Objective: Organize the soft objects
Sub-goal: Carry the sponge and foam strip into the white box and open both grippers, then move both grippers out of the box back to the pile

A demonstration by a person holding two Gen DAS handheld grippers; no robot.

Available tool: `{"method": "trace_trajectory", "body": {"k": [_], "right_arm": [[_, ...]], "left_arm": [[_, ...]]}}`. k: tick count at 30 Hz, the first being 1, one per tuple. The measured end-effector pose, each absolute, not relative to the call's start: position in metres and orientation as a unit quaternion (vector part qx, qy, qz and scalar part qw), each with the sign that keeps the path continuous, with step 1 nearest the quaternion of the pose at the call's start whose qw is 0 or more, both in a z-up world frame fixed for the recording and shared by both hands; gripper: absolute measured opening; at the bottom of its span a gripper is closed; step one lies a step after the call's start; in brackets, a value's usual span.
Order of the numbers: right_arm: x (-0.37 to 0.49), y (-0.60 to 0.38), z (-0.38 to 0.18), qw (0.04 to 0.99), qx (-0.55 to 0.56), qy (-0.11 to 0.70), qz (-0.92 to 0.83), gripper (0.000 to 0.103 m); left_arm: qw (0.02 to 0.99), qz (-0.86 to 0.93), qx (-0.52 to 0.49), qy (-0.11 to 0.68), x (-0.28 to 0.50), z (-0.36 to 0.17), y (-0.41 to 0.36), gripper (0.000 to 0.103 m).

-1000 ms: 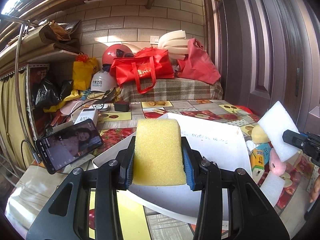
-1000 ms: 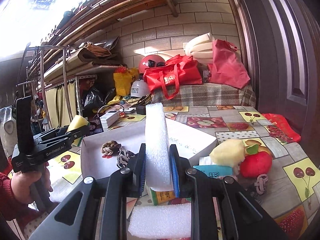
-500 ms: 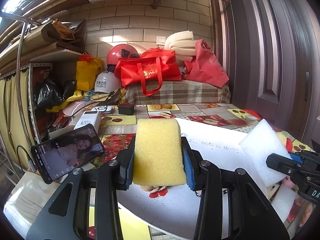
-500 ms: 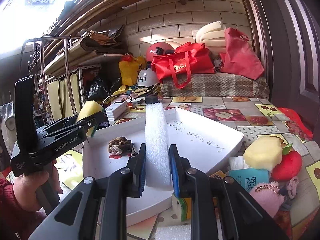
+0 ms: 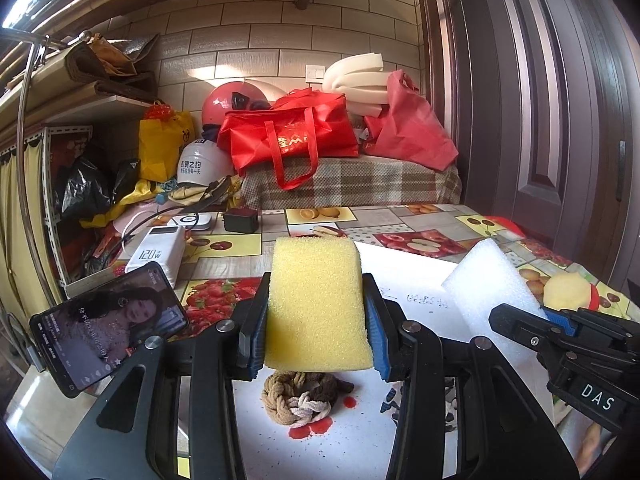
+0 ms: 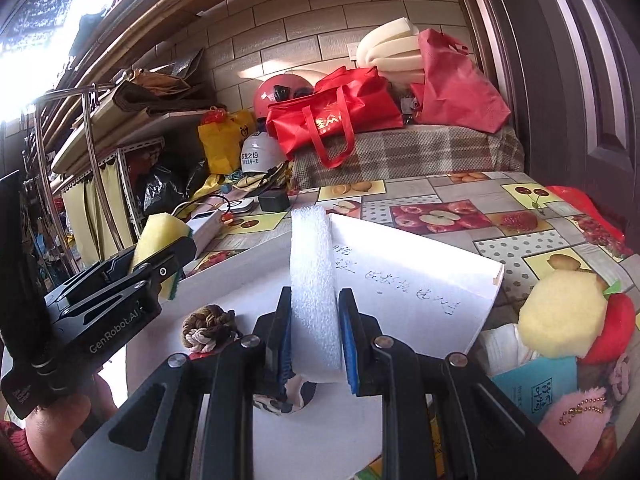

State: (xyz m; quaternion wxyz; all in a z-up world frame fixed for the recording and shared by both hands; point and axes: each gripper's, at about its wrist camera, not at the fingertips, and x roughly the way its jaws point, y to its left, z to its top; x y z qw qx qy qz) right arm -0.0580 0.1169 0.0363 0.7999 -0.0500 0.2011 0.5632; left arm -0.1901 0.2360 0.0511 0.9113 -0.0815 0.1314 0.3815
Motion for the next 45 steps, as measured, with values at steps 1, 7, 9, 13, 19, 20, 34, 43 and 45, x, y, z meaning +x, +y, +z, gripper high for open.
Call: {"method": "trace_trajectory", "body": {"k": [1,7,9,13,19,20,34,43,45], "right_arm": [[-0.059,0.119,0.036,0.801,-0.053,0.200,0.562,0.020],[-0.064,0.130,0.037,0.808,-0.070,0.195,0.551,0.021],[-0.062,0.132,0.036,0.810,-0.069,0.199,0.548,0.022],[-0.059,0.131,0.036,0.812,-0.066,0.204,0.543,0.022],[-0.059,0.127,0.038,0.825,-0.058,0.198,0.525,0.085],[-0.057,0.127,0.038,0.827,-0.052,0.202,0.522,0.091],[-0.066,0.124,0.041,0.832,-0.056,0.173,0.523,0.103],[-0.073,0.112,0.045,0.842,-0.053,0.144,0.517,0.103],[-0.073,0.108,0.044,0.843,-0.051,0.143,0.517,0.103]], "left_arm": [[0.912,0.380,-0.082,0.133,-0.188,0.051,0.238,0.040],[0.913,0.372,-0.086,0.144,-0.179,0.051,0.245,0.040],[0.914,0.368,-0.085,0.148,-0.177,0.050,0.245,0.040],[0.914,0.367,-0.083,0.150,-0.176,0.050,0.244,0.046],[0.901,0.406,-0.090,0.126,-0.186,0.051,0.245,0.097],[0.898,0.412,-0.098,0.123,-0.189,0.051,0.248,0.103],[0.888,0.437,-0.093,0.110,-0.198,0.052,0.245,0.103],[0.881,0.450,-0.107,0.101,-0.209,0.053,0.242,0.103],[0.880,0.451,-0.106,0.101,-0.209,0.053,0.239,0.103]]}}
